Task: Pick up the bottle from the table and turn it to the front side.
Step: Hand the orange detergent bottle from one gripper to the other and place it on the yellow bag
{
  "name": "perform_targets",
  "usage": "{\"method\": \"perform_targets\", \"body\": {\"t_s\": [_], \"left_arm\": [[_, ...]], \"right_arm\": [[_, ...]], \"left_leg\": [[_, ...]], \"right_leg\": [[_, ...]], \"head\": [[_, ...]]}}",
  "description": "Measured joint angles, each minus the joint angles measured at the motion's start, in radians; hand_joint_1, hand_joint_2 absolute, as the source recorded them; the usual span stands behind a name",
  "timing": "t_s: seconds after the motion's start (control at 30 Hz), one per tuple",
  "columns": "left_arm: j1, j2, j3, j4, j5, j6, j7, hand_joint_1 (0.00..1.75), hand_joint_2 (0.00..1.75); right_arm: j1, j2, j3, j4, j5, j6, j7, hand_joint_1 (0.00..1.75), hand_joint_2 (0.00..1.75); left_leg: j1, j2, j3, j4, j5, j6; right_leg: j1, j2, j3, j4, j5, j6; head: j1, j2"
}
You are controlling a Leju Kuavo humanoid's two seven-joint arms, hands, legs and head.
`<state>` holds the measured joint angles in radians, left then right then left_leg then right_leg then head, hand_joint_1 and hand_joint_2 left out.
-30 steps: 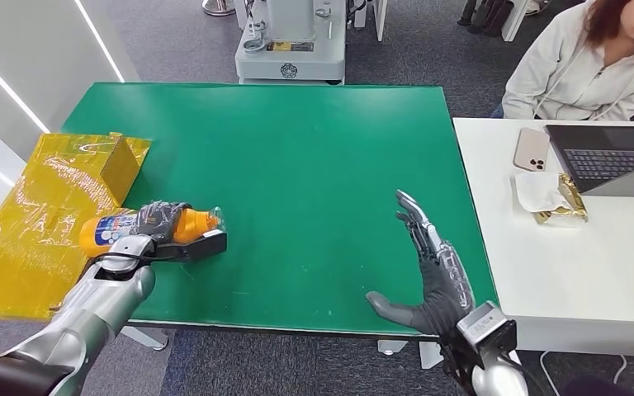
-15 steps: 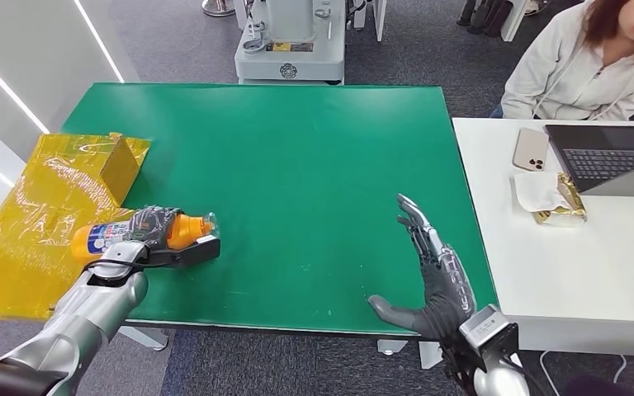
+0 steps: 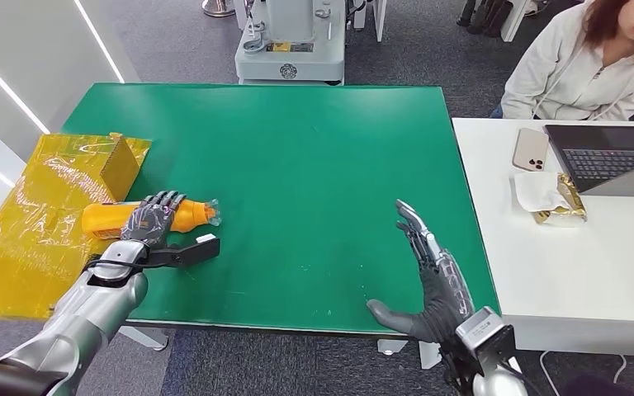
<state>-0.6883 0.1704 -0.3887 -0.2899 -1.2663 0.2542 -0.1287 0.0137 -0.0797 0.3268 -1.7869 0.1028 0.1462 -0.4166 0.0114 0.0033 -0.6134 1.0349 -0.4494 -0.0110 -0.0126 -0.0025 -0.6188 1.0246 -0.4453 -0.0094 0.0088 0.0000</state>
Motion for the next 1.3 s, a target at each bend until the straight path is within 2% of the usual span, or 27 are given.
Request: {"method": "perform_targets", "body": {"t_s": [0.57, 0.73, 0.83, 0.93, 1.07, 1.17, 1.3], "left_arm": [[0.004, -0.016, 0.015, 0.0, -0.007, 0.008, -0.011, 0.0, 1.75], [0.019, -0.024, 0.025, 0.0, 0.011, 0.06, -0.039, 0.0, 1.75], [0.04, -0.043, 0.056, -0.002, 0.061, 0.118, -0.098, 0.0, 1.75], [0.066, -0.082, 0.115, -0.019, 0.162, 0.137, -0.213, 0.0, 1.75], [0.096, -0.159, 0.208, -0.092, 0.356, 0.053, -0.379, 0.0, 1.75], [0.109, -0.204, 0.25, -0.151, 0.413, 0.009, -0.407, 0.0, 1.75], [0.121, -0.227, 0.282, -0.194, 0.432, -0.004, -0.413, 0.0, 1.75]], "right_arm": [[0.01, 0.004, -0.02, -0.006, -0.004, 0.008, 0.014, 0.0, 1.75], [0.028, 0.009, -0.02, -0.006, 0.0, 0.011, 0.008, 0.0, 1.75], [0.044, 0.021, -0.02, -0.006, 0.01, 0.019, 0.002, 0.0, 1.75], [0.052, 0.035, -0.021, -0.005, 0.015, 0.027, -0.001, 0.0, 1.75], [0.057, 0.047, -0.026, 0.001, 0.014, 0.034, -0.003, 0.0, 1.75], [0.058, 0.05, -0.03, 0.008, 0.012, 0.039, -0.004, 0.0, 1.75], [0.059, 0.051, -0.034, 0.016, 0.012, 0.04, -0.004, 0.0, 1.75]], "left_leg": [[0.0, 0.0, 0.0, 0.0, 0.0, 0.0], [0.0, -0.001, 0.001, 0.0, 0.0, 0.0], [0.0, -0.001, 0.001, 0.0, 0.0, 0.0], [0.0, -0.001, 0.0, 0.0, 0.0, 0.0], [0.0, -0.001, -0.001, 0.0, 0.0, 0.0], [0.0, 0.0, -0.001, 0.001, 0.0, 0.0], [0.0, 0.0, 0.0, 0.001, -0.001, 0.001]], "right_leg": [[0.0, -0.001, 0.001, 0.0, 0.0, 0.0], [0.0, -0.001, 0.001, 0.0, 0.0, 0.0], [0.0, -0.001, 0.001, 0.0, 0.0, 0.0], [0.0, -0.001, 0.0, -0.001, -0.001, 0.0], [0.0, -0.001, 0.001, -0.001, 0.0, 0.001], [0.0, 0.0, 0.001, -0.001, 0.0, 0.001], [0.0, 0.0, 0.0, -0.001, 0.0, 0.001]], "head": [[0.0, 0.0], [0.0, 0.0], [0.0, 0.0], [0.0, 0.0], [0.0, 0.0], [0.0, 0.0], [0.0, 0.0]]}}
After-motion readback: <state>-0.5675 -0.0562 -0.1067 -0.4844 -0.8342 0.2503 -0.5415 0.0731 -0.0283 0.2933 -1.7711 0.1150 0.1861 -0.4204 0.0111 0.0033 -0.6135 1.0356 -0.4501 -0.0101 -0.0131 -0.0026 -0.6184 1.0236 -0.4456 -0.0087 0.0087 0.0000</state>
